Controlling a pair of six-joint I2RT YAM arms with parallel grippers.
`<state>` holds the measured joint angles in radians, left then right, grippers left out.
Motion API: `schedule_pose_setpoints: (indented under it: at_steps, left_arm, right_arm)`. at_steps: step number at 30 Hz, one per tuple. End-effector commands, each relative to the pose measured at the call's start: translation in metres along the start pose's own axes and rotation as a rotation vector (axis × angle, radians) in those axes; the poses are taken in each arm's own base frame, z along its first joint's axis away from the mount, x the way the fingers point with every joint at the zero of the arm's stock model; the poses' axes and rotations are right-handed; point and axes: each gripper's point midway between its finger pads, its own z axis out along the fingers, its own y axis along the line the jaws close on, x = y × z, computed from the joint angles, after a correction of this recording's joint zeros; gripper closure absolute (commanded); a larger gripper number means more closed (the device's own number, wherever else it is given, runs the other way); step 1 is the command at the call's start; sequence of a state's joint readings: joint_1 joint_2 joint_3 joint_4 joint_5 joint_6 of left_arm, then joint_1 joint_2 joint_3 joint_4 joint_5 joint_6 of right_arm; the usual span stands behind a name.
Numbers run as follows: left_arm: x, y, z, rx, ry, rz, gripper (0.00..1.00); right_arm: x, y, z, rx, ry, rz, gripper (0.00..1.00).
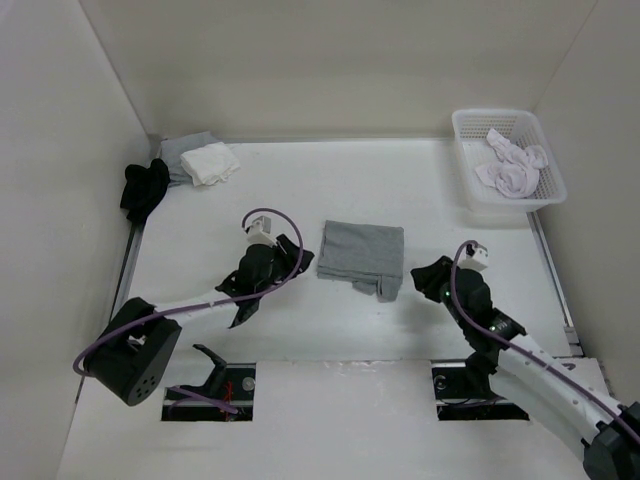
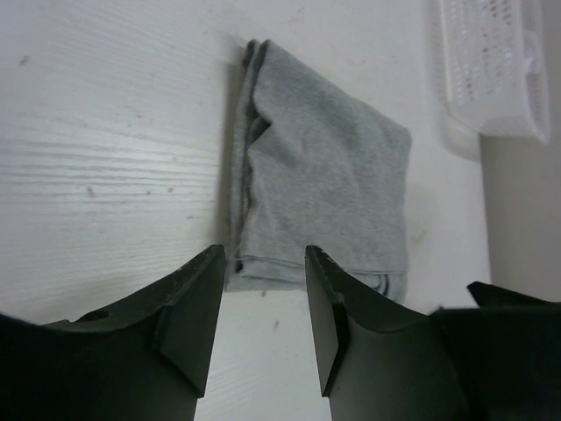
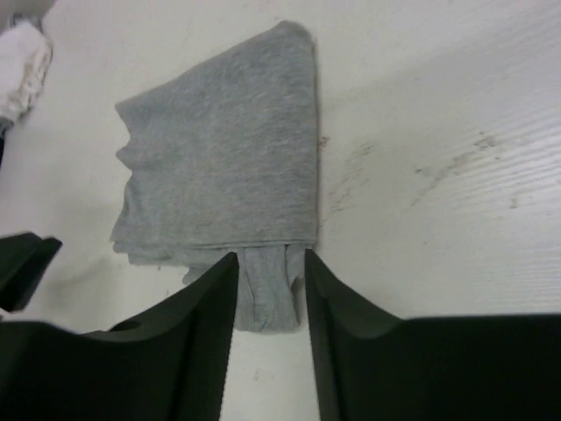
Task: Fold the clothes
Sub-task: Fold the tank top
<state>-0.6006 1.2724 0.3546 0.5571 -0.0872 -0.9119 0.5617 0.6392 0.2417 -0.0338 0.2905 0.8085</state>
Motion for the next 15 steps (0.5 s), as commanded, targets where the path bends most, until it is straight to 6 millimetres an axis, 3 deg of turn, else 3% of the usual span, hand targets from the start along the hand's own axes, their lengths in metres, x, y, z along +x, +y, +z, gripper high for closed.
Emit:
schedule_pose_setpoints:
  at_steps: [1, 5, 15]
  left_arm:
    - [-0.003, 0.026, -0.005, -0.078, -0.013, 0.084, 0.60]
    - [-0.012, 0.044, -0.008, -0.166, 0.005, 0.109, 0.56]
    - [-0.021, 0.040, -0.003, -0.176, 0.009, 0.109, 0.54]
  right_arm:
    - [-0.022, -0.006, 0.001, -0.008, -0.125, 0.090, 0.57]
    - [-0.031, -0.020, 0.003, 0.021, -0.185, 0.108, 0.51]
    - [-0.035, -0.018, 0.002, 0.002, -0.231, 0.092, 0.46]
